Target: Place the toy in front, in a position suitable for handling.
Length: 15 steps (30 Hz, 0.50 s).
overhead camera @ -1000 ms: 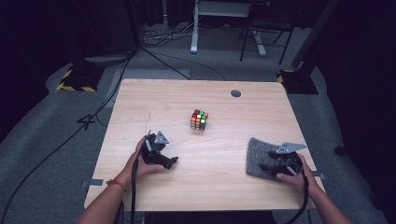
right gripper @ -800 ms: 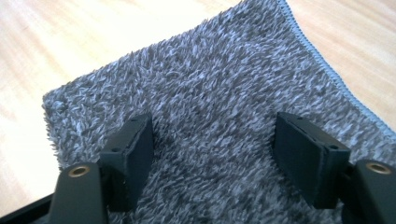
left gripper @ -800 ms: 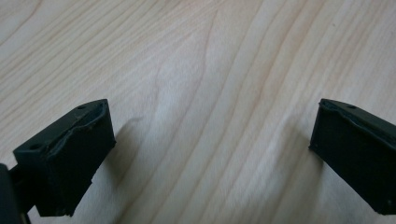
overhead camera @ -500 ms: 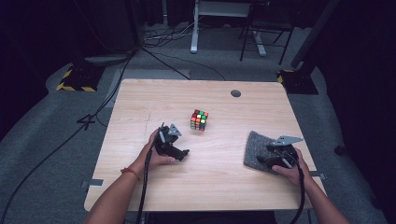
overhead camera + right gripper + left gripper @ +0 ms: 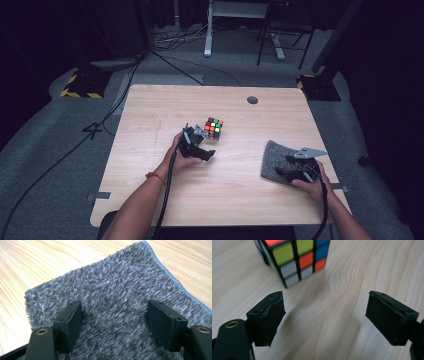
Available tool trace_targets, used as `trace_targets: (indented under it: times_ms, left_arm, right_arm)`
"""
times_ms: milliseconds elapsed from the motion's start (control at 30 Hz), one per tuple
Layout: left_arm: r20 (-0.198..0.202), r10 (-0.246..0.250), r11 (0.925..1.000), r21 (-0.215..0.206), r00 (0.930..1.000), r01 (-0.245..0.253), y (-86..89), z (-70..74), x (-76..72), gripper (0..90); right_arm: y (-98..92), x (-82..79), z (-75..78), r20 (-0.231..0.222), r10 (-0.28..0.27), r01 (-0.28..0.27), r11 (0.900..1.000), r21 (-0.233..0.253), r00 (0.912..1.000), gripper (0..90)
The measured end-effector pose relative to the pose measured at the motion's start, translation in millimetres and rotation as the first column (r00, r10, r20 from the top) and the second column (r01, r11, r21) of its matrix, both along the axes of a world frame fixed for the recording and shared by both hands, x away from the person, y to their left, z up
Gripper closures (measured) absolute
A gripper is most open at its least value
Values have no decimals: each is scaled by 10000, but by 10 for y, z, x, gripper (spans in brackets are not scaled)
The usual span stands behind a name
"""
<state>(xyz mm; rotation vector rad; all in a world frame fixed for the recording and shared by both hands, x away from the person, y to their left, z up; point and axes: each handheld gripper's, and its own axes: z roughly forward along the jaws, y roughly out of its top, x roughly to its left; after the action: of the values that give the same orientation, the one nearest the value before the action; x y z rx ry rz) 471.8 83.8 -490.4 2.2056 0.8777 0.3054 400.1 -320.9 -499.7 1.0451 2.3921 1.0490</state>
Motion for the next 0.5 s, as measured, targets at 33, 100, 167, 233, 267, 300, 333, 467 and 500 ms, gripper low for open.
trace_targets:
  times_ms: [33, 100, 167, 233, 267, 300, 333, 467, 500]
  left_arm:
    - [27, 152, 9996, -247, 9999, -151, -34, 25, 48, 158]
    - [110, 402, 9985, -368, 9991, -398, -63, 50, 92, 158]
    - [349, 756, 9967, -325, 9965, -745, -98, 72, 136, 158]
    - [652, 1157, 9932, -209, 9912, -1145, -116, 80, 180, 157]
    - [632, 1301, 9914, -236, 9895, -1288, -119, 83, 206, 157]
    - [601, 1279, 9917, -199, 9900, -1269, -124, 90, 232, 158]
    - [521, 1236, 9920, -314, 9910, -1221, -139, 95, 248, 158]
    - [776, 1082, 9932, -518, 9911, -1043, -182, 128, 296, 157]
    - [949, 1302, 9908, -484, 9869, -1261, -196, 128, 305, 156]
  right_arm:
    - [2, 0, 0, 2, -12, 12, 10000, -8, 10000, 290]
    - [1, -1, -1, 6, -5, 5, 10000, 2, 10000, 290]
    - [2, -2, -3, 24, -13, 13, 10000, 24, 10000, 290]
    - [-1, -2, -3, 25, -12, 12, 10000, 24, 10000, 290]
    - [-1, -2, -3, 24, -9, 9, 10000, 22, 10000, 290]
    - [0, -2, -4, 30, -7, 7, 10000, 34, 10000, 289]
    - [0, -3, -4, 32, -11, 11, 10000, 37, 10000, 290]
    - [0, -3, -5, 42, -5, 5, 10000, 33, 10000, 290]
    - [-1, -3, -5, 42, -3, 3, 10000, 35, 10000, 290]
